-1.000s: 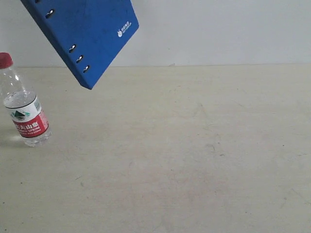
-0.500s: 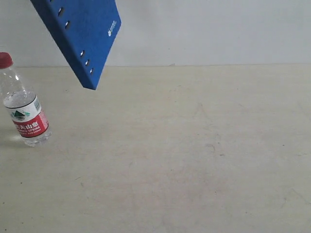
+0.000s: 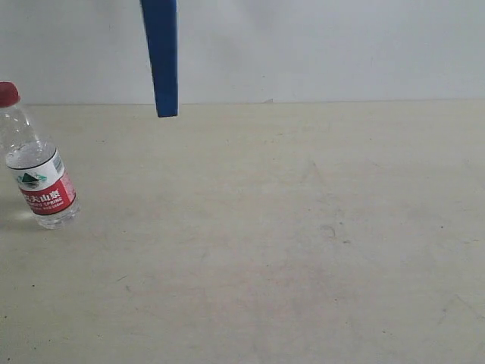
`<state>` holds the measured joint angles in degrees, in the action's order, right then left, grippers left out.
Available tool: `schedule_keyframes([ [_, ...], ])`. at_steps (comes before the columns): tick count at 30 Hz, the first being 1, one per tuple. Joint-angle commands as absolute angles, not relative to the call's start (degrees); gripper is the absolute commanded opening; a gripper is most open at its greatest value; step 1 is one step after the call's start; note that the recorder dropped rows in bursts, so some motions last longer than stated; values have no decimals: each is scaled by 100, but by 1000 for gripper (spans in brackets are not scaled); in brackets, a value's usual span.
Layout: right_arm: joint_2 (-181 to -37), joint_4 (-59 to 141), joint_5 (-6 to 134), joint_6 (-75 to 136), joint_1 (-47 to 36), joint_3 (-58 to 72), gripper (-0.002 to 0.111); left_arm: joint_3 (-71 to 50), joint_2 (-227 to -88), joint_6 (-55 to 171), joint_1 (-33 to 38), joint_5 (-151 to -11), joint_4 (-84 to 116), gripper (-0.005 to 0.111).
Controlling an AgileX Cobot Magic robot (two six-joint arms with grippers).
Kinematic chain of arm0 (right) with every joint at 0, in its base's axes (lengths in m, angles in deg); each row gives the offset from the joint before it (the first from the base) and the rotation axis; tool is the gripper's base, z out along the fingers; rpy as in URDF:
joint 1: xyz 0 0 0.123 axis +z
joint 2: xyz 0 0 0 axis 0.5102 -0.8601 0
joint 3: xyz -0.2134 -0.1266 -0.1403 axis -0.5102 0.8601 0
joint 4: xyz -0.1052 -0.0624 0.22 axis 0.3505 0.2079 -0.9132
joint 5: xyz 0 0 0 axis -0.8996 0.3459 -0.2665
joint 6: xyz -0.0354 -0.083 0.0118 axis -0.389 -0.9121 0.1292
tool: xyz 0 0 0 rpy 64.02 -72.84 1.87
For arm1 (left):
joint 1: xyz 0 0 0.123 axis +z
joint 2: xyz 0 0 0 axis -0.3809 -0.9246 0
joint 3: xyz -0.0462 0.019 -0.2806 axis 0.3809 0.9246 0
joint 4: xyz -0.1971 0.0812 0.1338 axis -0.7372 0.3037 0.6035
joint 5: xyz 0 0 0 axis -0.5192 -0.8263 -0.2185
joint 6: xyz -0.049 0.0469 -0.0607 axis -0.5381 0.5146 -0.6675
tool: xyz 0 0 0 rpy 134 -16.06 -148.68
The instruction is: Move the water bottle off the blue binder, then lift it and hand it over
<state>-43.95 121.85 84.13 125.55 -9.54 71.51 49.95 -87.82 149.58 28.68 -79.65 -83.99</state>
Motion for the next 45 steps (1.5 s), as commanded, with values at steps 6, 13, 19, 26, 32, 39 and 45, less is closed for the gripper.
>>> schedule_keyframes([
  [6,-4383,11111,8676,12757,-958,7178,0,5020,-8768,14872,2850,-7623,-8405,5],
  [13,-4383,11111,8676,12766,-958,7178,0,5020,-8768,14872,2850,-7623,-8405,5],
  [19,-3728,11075,8396,12764,-1669,7178,0,5020,-8768,14872,2850,-7592,-8405,5],
  [26,-3728,11200,7167,10959,-3263,7178,0,5020,-8768,14872,2850,-7550,-8405,5],
  [32,-3728,11345,6046,10667,-4334,7178,0,5020,-8768,14872,2850,-7560,-8405,5],
  [39,-3866,12006,6176,10662,-4431,7178,0,5020,-8768,14872,2850,-7560,-8405,5],
  [45,-4446,12021,5874,10672,-4431,7178,0,5020,-8768,14872,2850,-7560,-8405,5],
])
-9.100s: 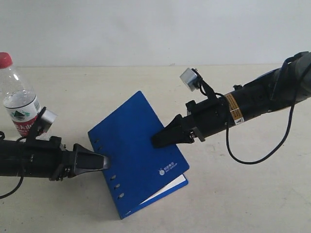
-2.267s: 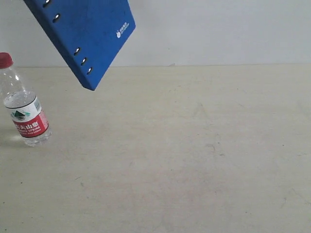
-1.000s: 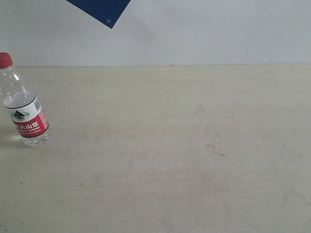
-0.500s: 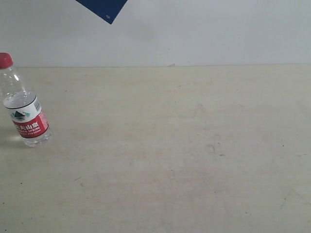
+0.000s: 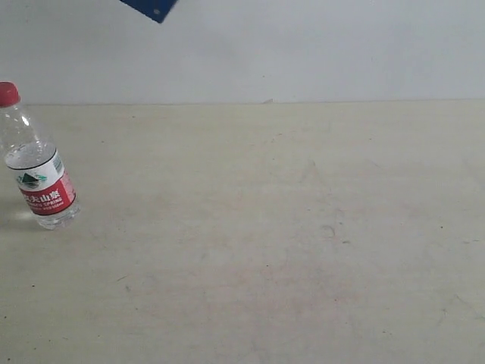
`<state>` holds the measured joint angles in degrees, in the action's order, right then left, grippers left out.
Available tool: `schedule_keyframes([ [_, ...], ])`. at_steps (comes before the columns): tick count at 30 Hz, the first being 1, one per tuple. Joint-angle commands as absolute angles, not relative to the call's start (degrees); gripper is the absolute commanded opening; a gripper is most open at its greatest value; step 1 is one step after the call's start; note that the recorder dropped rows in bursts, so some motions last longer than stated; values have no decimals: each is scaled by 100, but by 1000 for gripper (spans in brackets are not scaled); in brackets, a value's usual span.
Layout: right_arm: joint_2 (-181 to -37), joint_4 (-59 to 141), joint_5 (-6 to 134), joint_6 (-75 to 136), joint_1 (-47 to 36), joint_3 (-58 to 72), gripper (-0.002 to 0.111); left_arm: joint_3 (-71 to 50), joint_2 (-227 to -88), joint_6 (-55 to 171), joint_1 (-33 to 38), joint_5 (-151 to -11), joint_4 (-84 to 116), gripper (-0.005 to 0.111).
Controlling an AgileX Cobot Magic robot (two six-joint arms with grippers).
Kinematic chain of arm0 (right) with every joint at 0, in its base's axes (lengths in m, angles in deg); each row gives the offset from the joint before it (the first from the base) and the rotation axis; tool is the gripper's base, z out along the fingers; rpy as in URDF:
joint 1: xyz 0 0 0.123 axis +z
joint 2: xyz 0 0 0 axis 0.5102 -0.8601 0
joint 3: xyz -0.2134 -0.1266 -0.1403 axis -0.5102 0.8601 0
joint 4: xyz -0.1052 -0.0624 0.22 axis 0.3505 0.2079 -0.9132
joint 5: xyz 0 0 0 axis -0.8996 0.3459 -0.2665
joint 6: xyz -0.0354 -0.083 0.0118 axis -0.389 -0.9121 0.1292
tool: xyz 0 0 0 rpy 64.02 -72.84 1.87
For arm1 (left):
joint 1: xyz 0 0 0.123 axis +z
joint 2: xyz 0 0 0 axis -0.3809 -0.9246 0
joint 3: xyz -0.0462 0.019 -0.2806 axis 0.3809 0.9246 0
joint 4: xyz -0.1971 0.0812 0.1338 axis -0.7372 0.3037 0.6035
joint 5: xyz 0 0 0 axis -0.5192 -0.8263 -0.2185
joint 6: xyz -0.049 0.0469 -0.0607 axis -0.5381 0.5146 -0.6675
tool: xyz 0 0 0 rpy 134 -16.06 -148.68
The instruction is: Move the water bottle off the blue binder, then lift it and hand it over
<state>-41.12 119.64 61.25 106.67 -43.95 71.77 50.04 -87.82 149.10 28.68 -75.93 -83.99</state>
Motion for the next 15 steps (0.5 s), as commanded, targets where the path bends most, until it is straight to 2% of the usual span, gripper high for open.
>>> schedule_keyframes([
  [1,-4529,11985,5775,10753,-4431,7178,0,5020,-8768,14872,2850,-7560,-8405,5],
  [7,-4517,10795,5164,10299,-4431,7178,0,5020,-8768,14872,2850,-7560,-8405,5],
  [13,-4477,6860,4555,5583,-4431,7178,0,5020,-8768,14872,2850,-7560,-8405,5],
  [15,-4477,6345,4556,4989,-4431,7178,0,5020,-8768,14875,2850,-7550,-8405,5],
])
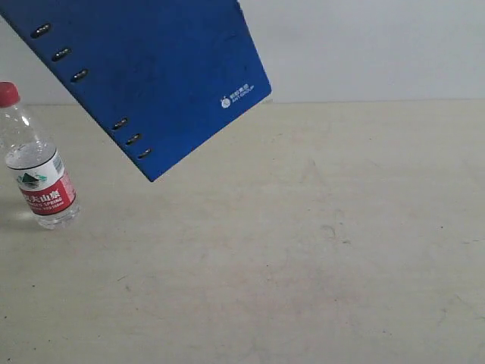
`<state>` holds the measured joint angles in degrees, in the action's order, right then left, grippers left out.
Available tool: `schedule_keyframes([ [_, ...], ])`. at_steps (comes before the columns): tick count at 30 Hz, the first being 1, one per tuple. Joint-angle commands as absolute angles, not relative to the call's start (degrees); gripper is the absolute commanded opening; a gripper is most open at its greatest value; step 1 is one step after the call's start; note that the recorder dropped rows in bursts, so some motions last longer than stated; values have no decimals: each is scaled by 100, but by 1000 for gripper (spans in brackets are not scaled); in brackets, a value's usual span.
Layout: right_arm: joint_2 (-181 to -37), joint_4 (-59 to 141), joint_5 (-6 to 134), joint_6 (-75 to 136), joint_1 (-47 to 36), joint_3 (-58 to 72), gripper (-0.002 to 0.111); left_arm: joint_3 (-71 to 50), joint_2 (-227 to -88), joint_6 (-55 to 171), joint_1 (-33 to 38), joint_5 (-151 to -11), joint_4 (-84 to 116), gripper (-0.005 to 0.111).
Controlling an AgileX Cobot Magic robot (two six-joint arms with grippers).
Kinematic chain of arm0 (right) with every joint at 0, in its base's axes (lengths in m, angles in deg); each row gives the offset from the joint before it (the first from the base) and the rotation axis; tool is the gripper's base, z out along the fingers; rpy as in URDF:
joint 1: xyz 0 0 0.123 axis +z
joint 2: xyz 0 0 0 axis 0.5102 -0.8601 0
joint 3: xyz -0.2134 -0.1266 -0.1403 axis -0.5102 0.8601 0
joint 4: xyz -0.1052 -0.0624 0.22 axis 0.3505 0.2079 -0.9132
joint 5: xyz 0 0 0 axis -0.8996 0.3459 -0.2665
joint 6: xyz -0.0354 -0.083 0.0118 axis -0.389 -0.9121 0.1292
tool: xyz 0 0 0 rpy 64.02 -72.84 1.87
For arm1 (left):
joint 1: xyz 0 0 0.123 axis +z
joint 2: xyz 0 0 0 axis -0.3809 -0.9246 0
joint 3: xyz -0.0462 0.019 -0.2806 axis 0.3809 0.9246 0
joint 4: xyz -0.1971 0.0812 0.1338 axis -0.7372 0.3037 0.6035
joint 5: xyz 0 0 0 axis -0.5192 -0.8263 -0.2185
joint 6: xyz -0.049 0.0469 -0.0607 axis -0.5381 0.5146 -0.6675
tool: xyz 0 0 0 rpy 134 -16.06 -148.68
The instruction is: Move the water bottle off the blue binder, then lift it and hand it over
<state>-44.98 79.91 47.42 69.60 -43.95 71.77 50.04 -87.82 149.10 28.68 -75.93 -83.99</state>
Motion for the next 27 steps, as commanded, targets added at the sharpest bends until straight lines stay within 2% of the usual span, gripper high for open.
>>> schedule_keyframes([
  [1,-4477,6297,4738,4962,-4431,7178,0,5020,-8768,14875,2850,-7538,-8405,5],
  [5,-4477,6346,5801,4995,-4431,7178,0,5020,-8768,14875,2850,-7538,-8405,5],
  [10,-4477,5763,8009,4981,-4418,7178,0,5020,-8768,14875,2850,-7538,-8405,5],
  [15,-4353,5733,8015,4852,-4019,7178,0,5020,-8768,14875,2850,-7552,-8405,5],
  [18,-3754,5545,8373,4669,-3561,7178,0,5020,-8768,14875,2850,-7506,-8405,5],
  [24,-3728,5508,8505,4453,-2662,7178,0,5020,-8768,14875,2850,-7513,-8405,5],
  [27,-3728,5328,8505,4423,-2616,7178,0,5020,-8768,14875,2850,-7513,-8405,5],
])
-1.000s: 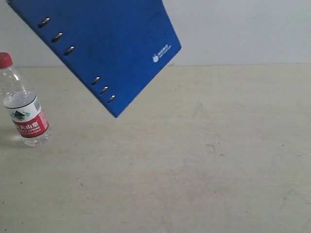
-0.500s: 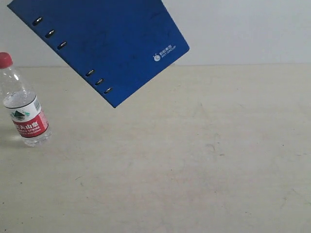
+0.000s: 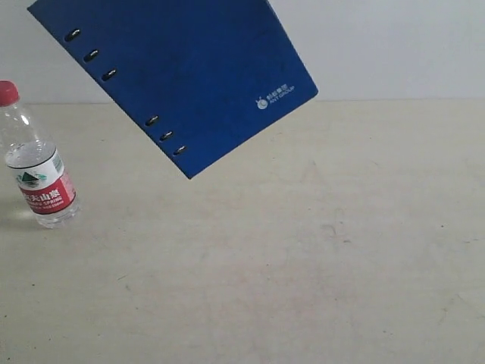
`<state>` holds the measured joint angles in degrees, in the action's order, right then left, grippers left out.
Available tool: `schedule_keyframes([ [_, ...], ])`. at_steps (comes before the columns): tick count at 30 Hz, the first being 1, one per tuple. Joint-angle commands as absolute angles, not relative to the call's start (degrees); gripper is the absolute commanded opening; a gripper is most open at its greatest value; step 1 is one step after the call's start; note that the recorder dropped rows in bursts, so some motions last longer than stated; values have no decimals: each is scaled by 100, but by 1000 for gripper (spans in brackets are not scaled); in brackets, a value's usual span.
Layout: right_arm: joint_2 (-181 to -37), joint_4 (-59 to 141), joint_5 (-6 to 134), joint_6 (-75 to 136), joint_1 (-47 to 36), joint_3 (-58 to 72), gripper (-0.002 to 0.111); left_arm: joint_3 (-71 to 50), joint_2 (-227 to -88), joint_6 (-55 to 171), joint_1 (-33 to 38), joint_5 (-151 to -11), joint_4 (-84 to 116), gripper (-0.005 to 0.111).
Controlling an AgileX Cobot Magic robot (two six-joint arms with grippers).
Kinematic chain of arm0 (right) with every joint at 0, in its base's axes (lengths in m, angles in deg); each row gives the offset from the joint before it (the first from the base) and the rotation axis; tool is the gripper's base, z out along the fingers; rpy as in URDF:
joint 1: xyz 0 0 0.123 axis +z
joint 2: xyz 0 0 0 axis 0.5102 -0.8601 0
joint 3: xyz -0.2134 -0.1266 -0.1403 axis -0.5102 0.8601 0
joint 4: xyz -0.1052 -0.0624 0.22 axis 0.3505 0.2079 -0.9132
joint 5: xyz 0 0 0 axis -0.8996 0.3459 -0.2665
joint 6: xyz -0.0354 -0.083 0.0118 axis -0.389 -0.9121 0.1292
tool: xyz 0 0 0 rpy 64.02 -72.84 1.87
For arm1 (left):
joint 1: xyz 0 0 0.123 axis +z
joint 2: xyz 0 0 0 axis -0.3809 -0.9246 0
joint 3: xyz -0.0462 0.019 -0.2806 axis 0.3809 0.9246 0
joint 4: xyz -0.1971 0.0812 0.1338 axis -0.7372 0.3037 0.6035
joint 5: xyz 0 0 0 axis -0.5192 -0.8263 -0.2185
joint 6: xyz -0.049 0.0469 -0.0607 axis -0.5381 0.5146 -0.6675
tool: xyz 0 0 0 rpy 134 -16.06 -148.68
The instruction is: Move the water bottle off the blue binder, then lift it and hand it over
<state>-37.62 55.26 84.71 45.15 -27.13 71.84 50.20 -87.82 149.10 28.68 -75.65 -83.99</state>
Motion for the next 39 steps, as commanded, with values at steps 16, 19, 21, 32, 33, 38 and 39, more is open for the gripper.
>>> schedule_keyframes([
  [16,-3728,4615,9721,1442,-2595,7035,0,5020,-8768,14875,2850,-7532,-8405,5],
  [19,-3728,4353,9228,1564,-2595,7013,0,5020,-8768,14875,2850,-7532,-8405,5],
  [21,-3728,3800,8544,2492,-2608,7013,0,5020,-8768,14875,2850,-7532,-8405,5],
  [32,-3728,3548,8535,2884,-2608,7178,0,5020,-8768,14875,2850,-7520,-8405,5],
  [33,-3728,3548,8535,2884,-2608,7178,0,5020,-8768,14875,2850,-7520,-8405,5],
  [38,-3728,3426,8511,2900,-2608,7178,0,5020,-8768,14875,2850,-7520,-8405,5],
  [39,-3728,3373,8511,2926,-2608,7178,0,5020,-8768,14875,2850,-7520,-8405,5],
])
